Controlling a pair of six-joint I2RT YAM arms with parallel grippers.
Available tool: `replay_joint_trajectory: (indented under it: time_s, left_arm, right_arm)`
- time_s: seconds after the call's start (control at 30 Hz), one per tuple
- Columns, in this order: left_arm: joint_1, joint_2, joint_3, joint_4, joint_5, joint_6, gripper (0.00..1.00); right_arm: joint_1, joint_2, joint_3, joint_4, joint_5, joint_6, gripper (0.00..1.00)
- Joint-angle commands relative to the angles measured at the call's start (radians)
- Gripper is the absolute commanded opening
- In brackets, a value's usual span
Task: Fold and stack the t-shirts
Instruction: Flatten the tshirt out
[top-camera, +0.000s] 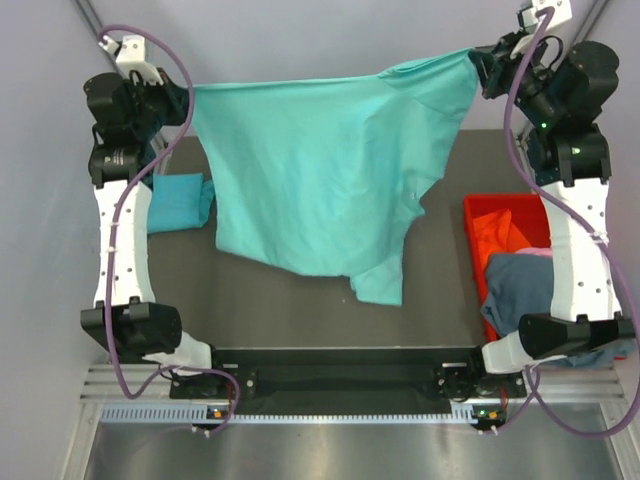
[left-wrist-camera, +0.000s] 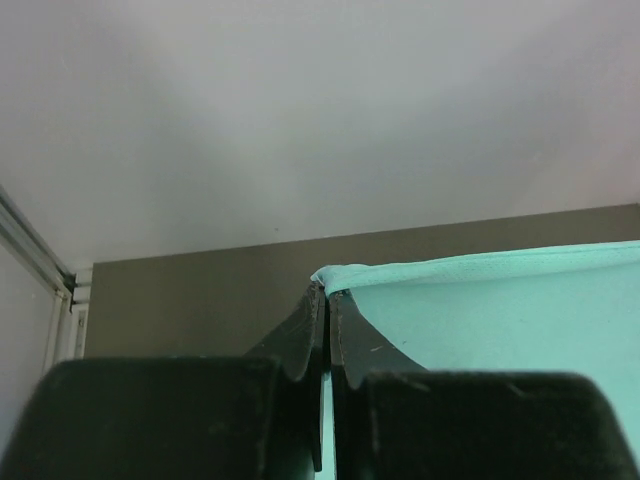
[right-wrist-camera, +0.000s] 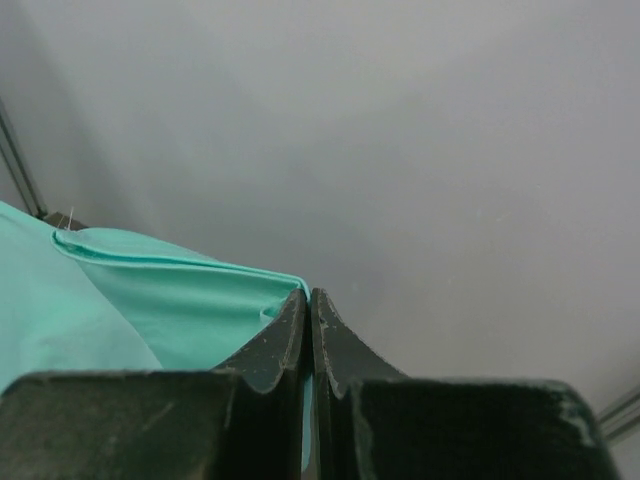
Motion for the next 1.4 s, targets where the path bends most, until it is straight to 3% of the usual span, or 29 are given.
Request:
replay_joint_trajectory:
  time_s: [0.0, 0.13, 0.5, 0.73, 0.93, 1.07, 1.23, 1.37]
  left_arm:
    - [0.008, -0.099, 0.105, 0.094, -0.032, 0.002, 0.0]
    - [0.01, -0.168, 0.092, 0.066, -0.019, 0.008, 0.0]
    - [0.008, -0.41, -0.069, 0.0, 0.005, 0.029, 0.0]
    - [0.008, -0.458, -0.067, -0.009, -0.017, 0.057, 0.0]
    - [0.008, -0.389, -0.136, 0.021, -0.017, 0.069, 0.0]
    - [0.01, -0.328, -0.306, 0.093, -0.006, 0.086, 0.0]
    - [0.007, -0.136, -0.48, 0.199, -0.012, 0.121, 0.0]
    - [-0.013, 0.034, -0.509, 0.294, -0.041, 0.151, 0.0]
  right_arm:
    - [-0.015, -0.094, 0.142, 0.096, 0.04, -0.017, 0.0]
    - [-0.017, -0.146, 0.153, 0.066, 0.029, -0.007, 0.0]
    - [-0.023, -0.396, -0.019, -0.01, -0.021, 0.014, 0.0]
    - [-0.053, -0.411, 0.022, -0.027, -0.043, 0.039, 0.0]
    - [-0.066, -0.345, 0.004, 0.001, -0.053, 0.046, 0.0]
    - [-0.064, -0.292, -0.184, 0.067, -0.087, 0.042, 0.0]
    - [-0.064, -0.137, -0.35, 0.198, -0.09, 0.033, 0.0]
    - [-0.044, 0.016, -0.452, 0.291, -0.078, 0.005, 0.0]
